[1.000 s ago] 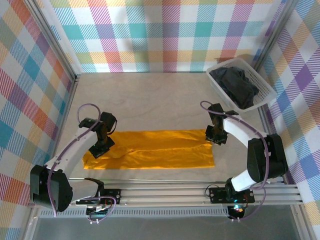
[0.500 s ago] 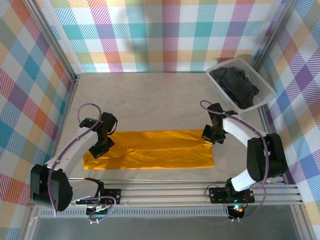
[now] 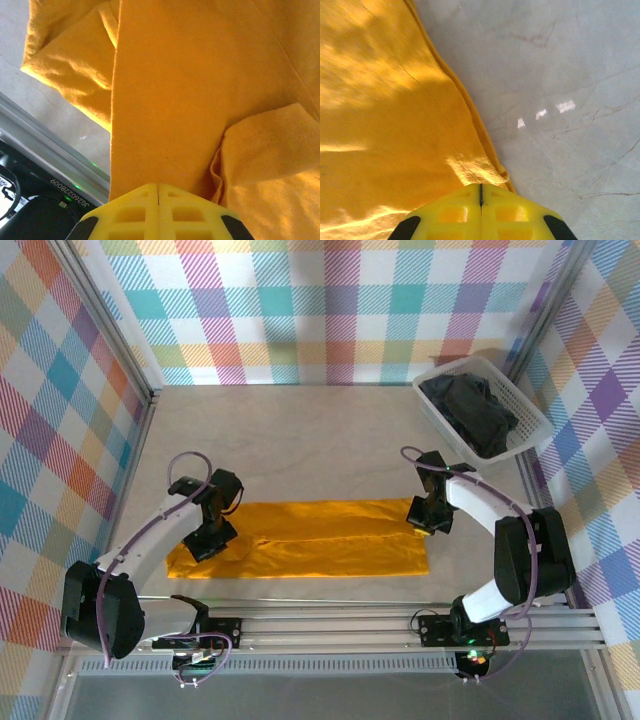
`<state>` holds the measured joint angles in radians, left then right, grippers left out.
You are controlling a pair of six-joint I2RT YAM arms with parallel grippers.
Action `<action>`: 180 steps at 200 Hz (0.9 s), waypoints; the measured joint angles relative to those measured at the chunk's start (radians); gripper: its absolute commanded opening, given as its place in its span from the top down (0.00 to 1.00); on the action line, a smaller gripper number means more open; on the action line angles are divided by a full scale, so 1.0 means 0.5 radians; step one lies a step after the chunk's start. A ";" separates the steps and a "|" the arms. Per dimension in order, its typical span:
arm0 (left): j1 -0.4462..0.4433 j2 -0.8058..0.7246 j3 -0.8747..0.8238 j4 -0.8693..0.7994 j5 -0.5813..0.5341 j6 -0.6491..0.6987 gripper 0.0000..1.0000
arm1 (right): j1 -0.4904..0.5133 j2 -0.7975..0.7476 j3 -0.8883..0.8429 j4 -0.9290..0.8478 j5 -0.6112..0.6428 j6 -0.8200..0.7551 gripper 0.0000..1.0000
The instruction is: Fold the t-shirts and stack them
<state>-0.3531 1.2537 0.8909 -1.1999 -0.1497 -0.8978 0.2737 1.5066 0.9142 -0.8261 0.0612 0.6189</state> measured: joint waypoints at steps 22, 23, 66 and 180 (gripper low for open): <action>-0.002 0.039 -0.047 -0.005 0.052 0.001 0.79 | 0.029 -0.035 0.062 0.004 0.018 -0.015 0.91; -0.003 0.044 -0.046 -0.005 0.053 0.003 0.78 | 0.032 -0.035 0.066 0.005 0.017 -0.017 0.91; 0.027 0.105 0.309 -0.075 -0.014 0.004 0.55 | 0.224 0.035 0.169 0.124 -0.145 -0.049 0.87; 1.019 1.134 0.681 0.585 0.185 0.336 0.67 | 0.172 0.943 0.822 0.067 -0.456 0.101 0.86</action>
<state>0.1566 1.8206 1.2312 -0.9073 -0.0574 -0.7296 0.3599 1.9781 1.3254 -0.7925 -0.1669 0.6693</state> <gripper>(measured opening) 0.335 0.136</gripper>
